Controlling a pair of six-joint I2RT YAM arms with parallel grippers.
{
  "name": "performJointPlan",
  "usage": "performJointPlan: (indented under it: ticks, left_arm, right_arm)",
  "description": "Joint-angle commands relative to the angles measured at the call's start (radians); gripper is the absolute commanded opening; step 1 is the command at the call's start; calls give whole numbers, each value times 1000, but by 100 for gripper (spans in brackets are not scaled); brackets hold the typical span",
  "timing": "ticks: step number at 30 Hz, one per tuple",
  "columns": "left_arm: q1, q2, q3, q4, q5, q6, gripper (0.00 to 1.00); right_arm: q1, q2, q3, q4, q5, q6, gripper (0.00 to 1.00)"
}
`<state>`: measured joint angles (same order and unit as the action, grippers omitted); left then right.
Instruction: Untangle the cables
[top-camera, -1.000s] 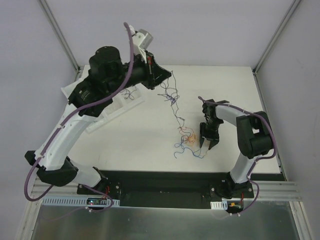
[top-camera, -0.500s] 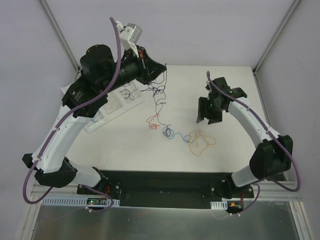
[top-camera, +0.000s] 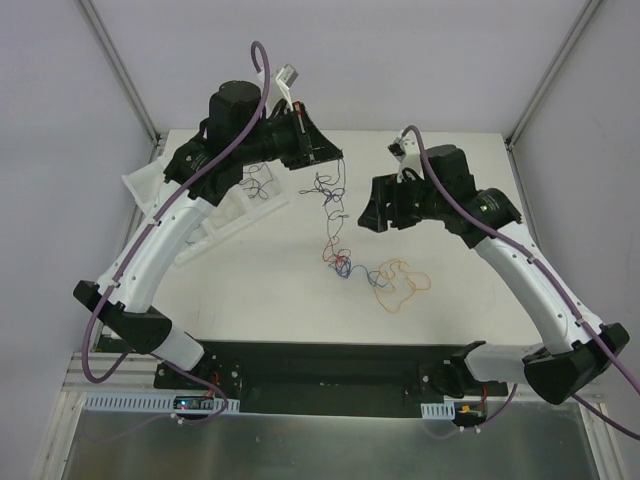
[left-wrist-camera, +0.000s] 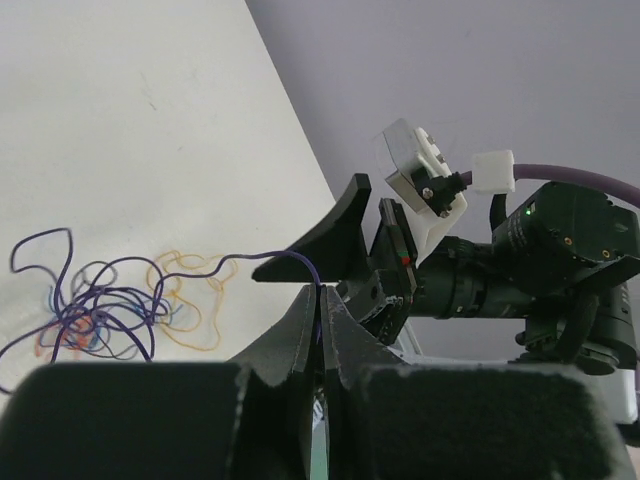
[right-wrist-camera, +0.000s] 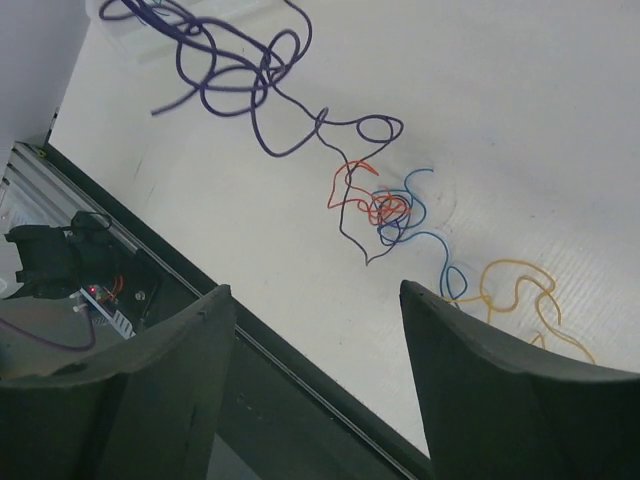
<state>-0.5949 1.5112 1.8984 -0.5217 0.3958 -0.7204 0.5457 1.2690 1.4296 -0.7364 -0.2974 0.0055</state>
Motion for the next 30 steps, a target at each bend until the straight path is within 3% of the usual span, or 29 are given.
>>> performJointPlan:
  ticks: [1, 7, 12, 17, 26, 30]
  left_arm:
    - [-3, -3, 8, 35, 104, -103, 0]
    - [-3, -6, 2, 42, 159, -132, 0]
    - [-3, -13, -4, 71, 186, -158, 0]
    - [-3, -28, -12, 98, 233, -180, 0]
    - [-5, -40, -7, 176, 336, -203, 0]
    - [-16, -65, 5, 282, 351, -191, 0]
  right_arm:
    - [57, -29, 22, 162, 56, -9, 70]
    - [109, -37, 0, 340, 219, 33, 73]
    - [120, 19, 52, 354, 291, 50, 73]
    - [125, 39, 54, 377, 481, 56, 74]
    - [148, 107, 28, 471, 563, 120, 74]
    - [142, 138, -47, 467, 578, 154, 74]
